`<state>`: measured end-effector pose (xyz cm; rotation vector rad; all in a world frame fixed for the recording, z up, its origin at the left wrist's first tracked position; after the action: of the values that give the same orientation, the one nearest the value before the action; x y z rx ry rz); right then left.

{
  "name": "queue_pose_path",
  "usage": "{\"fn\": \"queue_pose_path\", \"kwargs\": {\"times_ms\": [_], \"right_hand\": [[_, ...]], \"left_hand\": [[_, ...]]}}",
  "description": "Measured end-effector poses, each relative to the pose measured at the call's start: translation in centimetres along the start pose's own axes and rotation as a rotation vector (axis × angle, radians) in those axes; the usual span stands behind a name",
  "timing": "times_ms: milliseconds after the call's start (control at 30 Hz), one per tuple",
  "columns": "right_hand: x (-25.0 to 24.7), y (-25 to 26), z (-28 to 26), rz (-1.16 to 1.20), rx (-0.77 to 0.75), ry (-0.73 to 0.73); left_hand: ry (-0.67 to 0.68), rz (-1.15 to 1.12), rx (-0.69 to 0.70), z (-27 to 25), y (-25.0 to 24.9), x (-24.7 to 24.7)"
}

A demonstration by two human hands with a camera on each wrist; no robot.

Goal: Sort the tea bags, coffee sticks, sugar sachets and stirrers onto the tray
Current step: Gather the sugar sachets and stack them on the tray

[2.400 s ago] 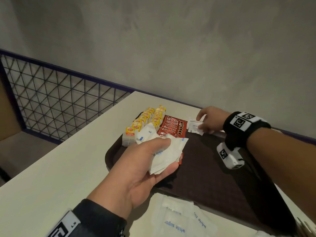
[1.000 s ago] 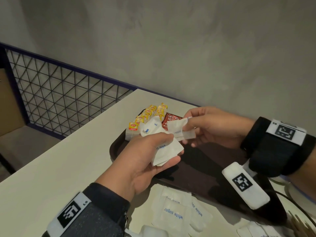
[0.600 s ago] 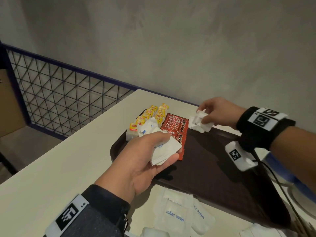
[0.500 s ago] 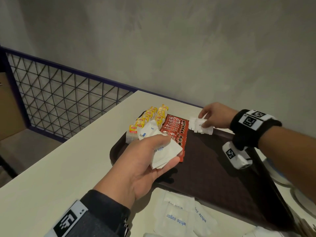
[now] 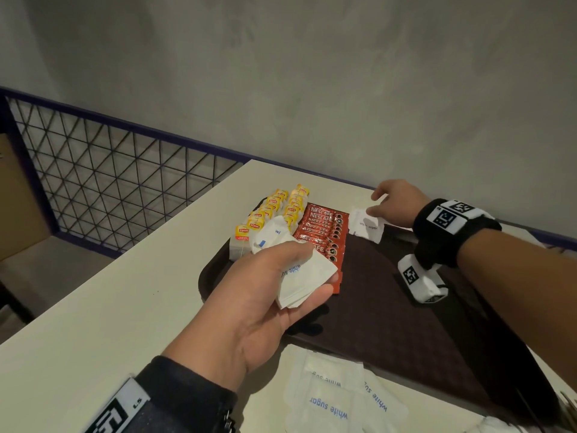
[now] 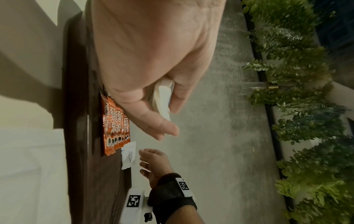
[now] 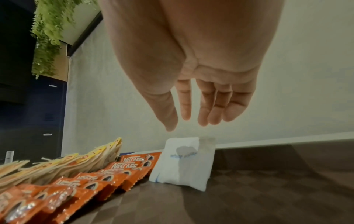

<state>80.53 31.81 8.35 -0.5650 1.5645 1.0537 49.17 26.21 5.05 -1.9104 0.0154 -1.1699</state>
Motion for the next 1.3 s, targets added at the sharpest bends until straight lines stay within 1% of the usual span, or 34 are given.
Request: {"fn": "queue_pose_path", "kwargs": {"times_ms": [67, 200, 233, 400, 533, 600, 633, 700, 733, 767, 867, 900, 933, 1000, 1033, 1100, 1200, 1300], "right_hand": [[-0.3, -0.2, -0.7, 0.018, 0.049, 0.022], [0.8, -0.6, -2.2, 0.184, 0.168, 0.245], [1.3, -0.7, -2.2, 0.193, 0.178, 0.273], [2.1, -0.4, -1.1, 0.200, 0.160, 0.250], [2.1, -0.2, -0.7, 0.154, 0.163, 0.255], [1.5, 0.0, -1.4, 0.097, 0.177, 0.218], [0.9, 0.3, -2.0, 0.027, 0.171, 0.181], [-0.9, 1.1, -3.7, -0.109, 0.115, 0.114], [-1.6, 1.7, -4.6, -0.100, 0.065, 0.119], [-2.3, 2.4, -5.8, -0.017, 0.005, 0.155], [-3.8, 5.3, -11.3, 0.473, -0.166, 0.342], [-4.0, 6.3, -13.4, 0.586, -0.214, 0.408], [-4.2, 7.2, -15.2, 0.631, -0.263, 0.453], [-4.0, 8.7, -17.9, 0.591, -0.362, 0.485], [-3.7, 9.1, -18.7, 0.551, -0.391, 0.473], [-2.9, 9.5, -19.6, 0.534, -0.399, 0.407], [-2.3, 9.6, -20.1, 0.605, -0.380, 0.286], [-2.4, 8.7, -20.3, 0.740, -0.300, 0.198]], "left_hand": [[-0.012, -0.008, 0.000, 0.0, -0.1, 0.0], [-0.013, 0.003, -0.016, -0.1, -0.2, 0.0], [-0.003, 0.007, -0.024, -0.2, -0.1, 0.1], [0.026, 0.002, -0.036, -0.3, 0.0, 0.3], [0.042, -0.116, 0.018, 0.1, -0.2, 0.3], [0.077, -0.169, 0.020, 0.3, -0.1, 0.2], [0.100, -0.189, 0.018, 0.4, 0.0, 0.1], [0.149, -0.164, -0.001, 0.4, 0.1, 0.2], [0.158, -0.123, -0.013, 0.4, 0.1, 0.2], [0.150, -0.077, -0.026, 0.4, 0.1, 0.3], [0.143, 0.038, -0.034, 0.2, 0.3, 1.0], [0.138, 0.064, -0.021, 0.1, 0.2, 1.0], [0.128, 0.087, -0.008, 0.1, 0.1, 0.9], [0.113, 0.136, 0.013, 0.0, -0.1, 0.8], [0.108, 0.158, 0.023, -0.1, -0.2, 0.8], [0.106, 0.189, 0.053, -0.3, -0.3, 0.9], [0.094, 0.163, 0.081, -0.6, -0.3, 1.2], [0.109, 0.120, 0.071, -1.1, -0.6, 1.7]]}}
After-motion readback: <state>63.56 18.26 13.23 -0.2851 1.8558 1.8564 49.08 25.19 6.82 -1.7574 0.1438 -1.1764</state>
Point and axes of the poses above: each hand's wrist, its own z-axis towards the middle knuckle, its own x-axis out of the palm, y = z × x, the point moved 2 cm from there along z, towards the middle knuckle, and after that the axes turned 9 degrees about y, right-handed, at the moved point
